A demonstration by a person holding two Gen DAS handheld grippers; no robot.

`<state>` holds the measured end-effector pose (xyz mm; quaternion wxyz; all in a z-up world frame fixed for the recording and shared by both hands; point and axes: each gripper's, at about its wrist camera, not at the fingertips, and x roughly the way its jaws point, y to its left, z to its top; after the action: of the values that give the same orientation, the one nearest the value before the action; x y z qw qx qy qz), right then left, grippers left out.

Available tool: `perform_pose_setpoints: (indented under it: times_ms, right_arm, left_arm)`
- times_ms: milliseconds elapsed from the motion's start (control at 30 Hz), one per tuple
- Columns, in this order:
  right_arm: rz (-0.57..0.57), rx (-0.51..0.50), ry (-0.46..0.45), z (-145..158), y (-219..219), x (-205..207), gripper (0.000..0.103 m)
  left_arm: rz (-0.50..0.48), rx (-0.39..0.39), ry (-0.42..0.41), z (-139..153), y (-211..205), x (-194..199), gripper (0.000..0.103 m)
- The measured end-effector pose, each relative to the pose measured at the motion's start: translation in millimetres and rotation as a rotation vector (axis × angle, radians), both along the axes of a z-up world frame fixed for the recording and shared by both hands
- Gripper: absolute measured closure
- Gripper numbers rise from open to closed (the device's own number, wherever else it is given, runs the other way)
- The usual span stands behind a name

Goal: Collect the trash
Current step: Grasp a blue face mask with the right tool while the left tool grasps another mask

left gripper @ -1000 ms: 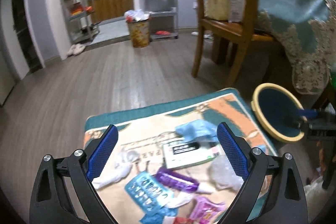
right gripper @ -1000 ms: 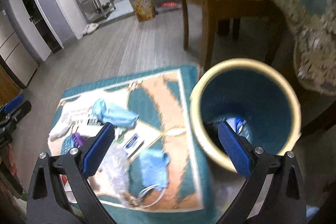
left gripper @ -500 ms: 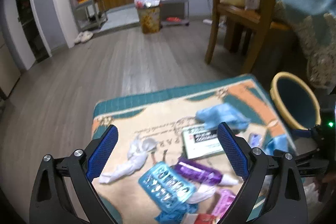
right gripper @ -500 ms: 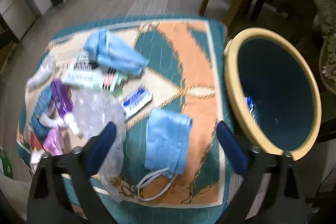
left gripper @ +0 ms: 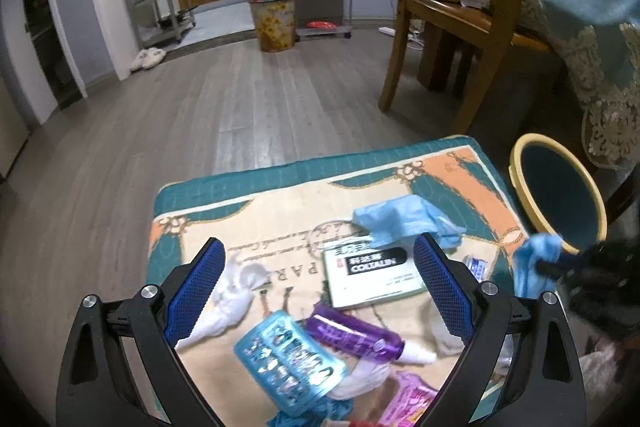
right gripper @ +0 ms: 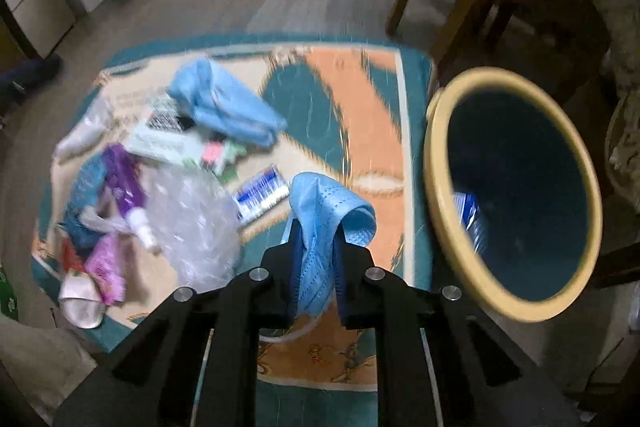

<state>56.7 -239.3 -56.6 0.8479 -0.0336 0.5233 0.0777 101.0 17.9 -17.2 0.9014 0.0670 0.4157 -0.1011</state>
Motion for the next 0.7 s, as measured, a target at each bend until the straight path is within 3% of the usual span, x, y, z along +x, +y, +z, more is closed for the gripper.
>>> perform_pose_setpoints:
  times_ms: [133,233,367,700]
  right_arm:
    - [0.065,0.019,-0.059,43.9,-7.6,2.1,0.09]
    - [0.078,0.012,-0.103,56.3,-12.5,3.0,0.09]
    - [0.029,0.128,-0.098,51.3,-28.6,9.1,0.09]
    - [0.021,0.155,-0.091,42.1,-49.8,16.8,0.09]
  left_arm:
    - [-0.023,0.015,0.02,-7.3,-17.3,8.3,0.009]
    - [-0.046,0.014,0.032,-16.6,-32.8,14.5,0.009]
    - [-0.093,0.078,0.034,-33.8,-57.4,20.6,0.009]
    - [-0.104,0.061,0.108,-66.8,-91.1,44.6,0.009]
